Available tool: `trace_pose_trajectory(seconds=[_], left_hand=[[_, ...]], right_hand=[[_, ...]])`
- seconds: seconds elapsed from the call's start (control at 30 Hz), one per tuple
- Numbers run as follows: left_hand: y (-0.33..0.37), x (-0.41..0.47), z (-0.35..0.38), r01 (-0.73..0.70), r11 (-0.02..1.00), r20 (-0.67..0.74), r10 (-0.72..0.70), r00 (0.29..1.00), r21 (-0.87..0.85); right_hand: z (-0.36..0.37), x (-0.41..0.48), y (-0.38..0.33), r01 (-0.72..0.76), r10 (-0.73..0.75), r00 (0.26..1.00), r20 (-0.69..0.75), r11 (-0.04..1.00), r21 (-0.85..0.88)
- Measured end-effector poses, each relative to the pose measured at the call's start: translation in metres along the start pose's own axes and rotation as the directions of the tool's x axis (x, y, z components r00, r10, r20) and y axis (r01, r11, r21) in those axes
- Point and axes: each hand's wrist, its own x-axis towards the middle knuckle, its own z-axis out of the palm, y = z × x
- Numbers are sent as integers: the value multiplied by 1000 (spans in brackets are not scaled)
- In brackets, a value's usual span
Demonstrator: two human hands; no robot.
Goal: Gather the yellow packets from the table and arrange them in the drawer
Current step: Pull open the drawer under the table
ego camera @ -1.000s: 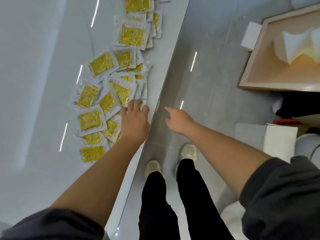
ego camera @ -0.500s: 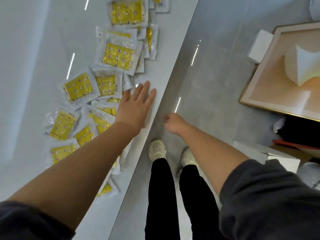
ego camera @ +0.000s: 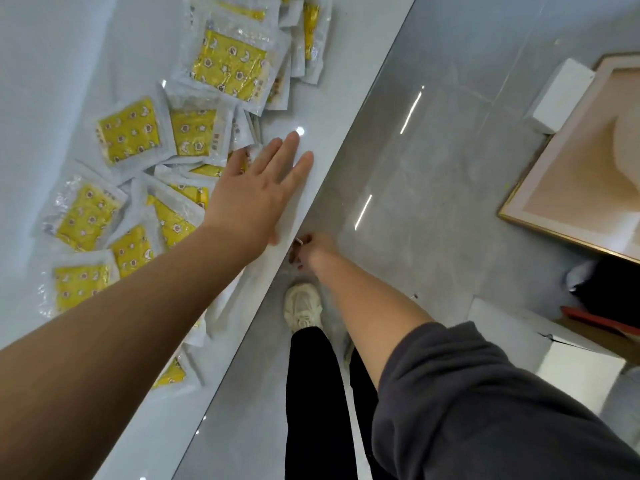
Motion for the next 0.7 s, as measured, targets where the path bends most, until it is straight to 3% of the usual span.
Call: trace_pose_trajectory(seconds=[0.1,0.2,0.37,0.43,0.5,0.57,0.63,0.7], left_hand=[[1,1,1,9,1000,22,-9,1000,20],[2,1,-2,6,1000,43,-7,999,22],[5,-6,-5,13,999,18,-13,1000,34],[14,-17,-1,13,1000,-9,-13,1000,27],[27,-32,10,-6,1000,-16,7,1000,20],[40,-48,27,-10,999,-40,11,999,37],[46,-59,45,26,999,-98,-22,995,44],[47,-63,59,50,997,-144,-42,989,50]], right_hand=[[-20,-6,15,35,-36,999,-6,995,-93],[-39,-7,32,4,-4,1000,-28,1000,-3],[-57,-16,49,1,-1,999,-36,1000,-14],[-64,-28,49,6,-11,999,30,990,142],[-73,-41,48,-10,-23,997,77,916,400],[-81,-50,51,19,-104,985,139,861,509],[-77,-60,51,126,-214,962,171,901,416],[-61,-70,47,211,-237,968,80,946,245]])
